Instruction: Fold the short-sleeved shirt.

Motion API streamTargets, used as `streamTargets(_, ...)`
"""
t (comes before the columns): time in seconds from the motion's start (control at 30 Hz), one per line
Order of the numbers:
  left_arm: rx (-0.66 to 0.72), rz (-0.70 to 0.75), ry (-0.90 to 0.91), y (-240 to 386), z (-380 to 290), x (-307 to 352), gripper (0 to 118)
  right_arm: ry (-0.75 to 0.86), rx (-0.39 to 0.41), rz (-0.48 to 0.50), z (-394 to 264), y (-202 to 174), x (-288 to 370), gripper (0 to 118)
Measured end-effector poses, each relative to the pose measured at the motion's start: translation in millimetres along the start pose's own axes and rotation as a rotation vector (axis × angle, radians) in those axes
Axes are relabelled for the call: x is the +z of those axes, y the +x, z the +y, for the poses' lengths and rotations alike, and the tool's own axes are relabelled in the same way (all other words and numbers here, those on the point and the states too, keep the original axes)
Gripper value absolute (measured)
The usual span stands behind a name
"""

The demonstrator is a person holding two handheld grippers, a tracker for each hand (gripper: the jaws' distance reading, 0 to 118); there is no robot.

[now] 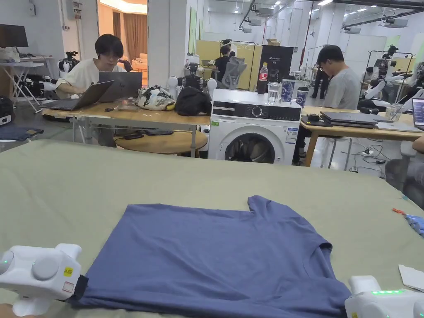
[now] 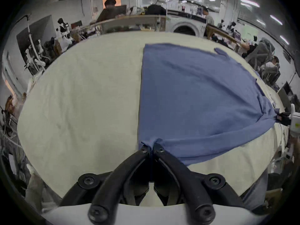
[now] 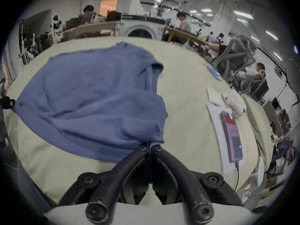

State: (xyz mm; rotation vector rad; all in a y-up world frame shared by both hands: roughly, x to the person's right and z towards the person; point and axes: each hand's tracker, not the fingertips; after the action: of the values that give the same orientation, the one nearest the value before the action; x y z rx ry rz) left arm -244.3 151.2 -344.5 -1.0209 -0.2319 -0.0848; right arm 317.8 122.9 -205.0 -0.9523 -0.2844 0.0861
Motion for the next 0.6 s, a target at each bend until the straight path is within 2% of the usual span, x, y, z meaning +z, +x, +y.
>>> streamTargets(0.1, -0.027, 0.017, -0.051, 4, -1, -19, 0, -0.075, 0.059, 0.013, 0, -5, -16, 0)
streamTargets(0.2, -0.028, 0.027, -0.042, -2, 3, -34, 0, -0.078, 0.026, 0.014, -2, -5, -25, 0)
streamTargets(0.3, -0.005, 0.014, -0.066, -4, 9, -28, 0, -0.081, 0.028, 0.007, 2, -6, -23, 0)
streamTargets(0.33, 0.011, 0.006, -0.083, -6, 14, -26, 1, -0.097, 0.031, 0.004, 7, -6, -21, 4)
streamTargets(0.37, 0.035, -0.002, -0.098, -9, 22, -23, 9, -0.113, 0.033, -0.006, 13, -6, -17, 13)
streamTargets(0.4, 0.053, -0.016, -0.079, -12, 28, -16, 28, -0.108, 0.034, -0.026, 21, -4, -13, 39)
streamTargets(0.43, 0.068, -0.009, -0.037, -6, 28, -3, 37, -0.068, 0.025, -0.061, 27, -3, -4, 55)
streamTargets(0.47, 0.074, 0.015, 0.015, -4, 33, 7, 40, 0.011, -0.001, -0.074, 34, -3, 8, 62)
streamTargets(0.53, 0.083, 0.032, 0.151, 1, 41, 27, 43, 0.116, -0.037, -0.078, 47, -4, 26, 62)
streamTargets(0.6, 0.095, 0.006, 0.302, 12, 38, 48, 43, 0.209, -0.110, -0.037, 56, -7, 37, 62)
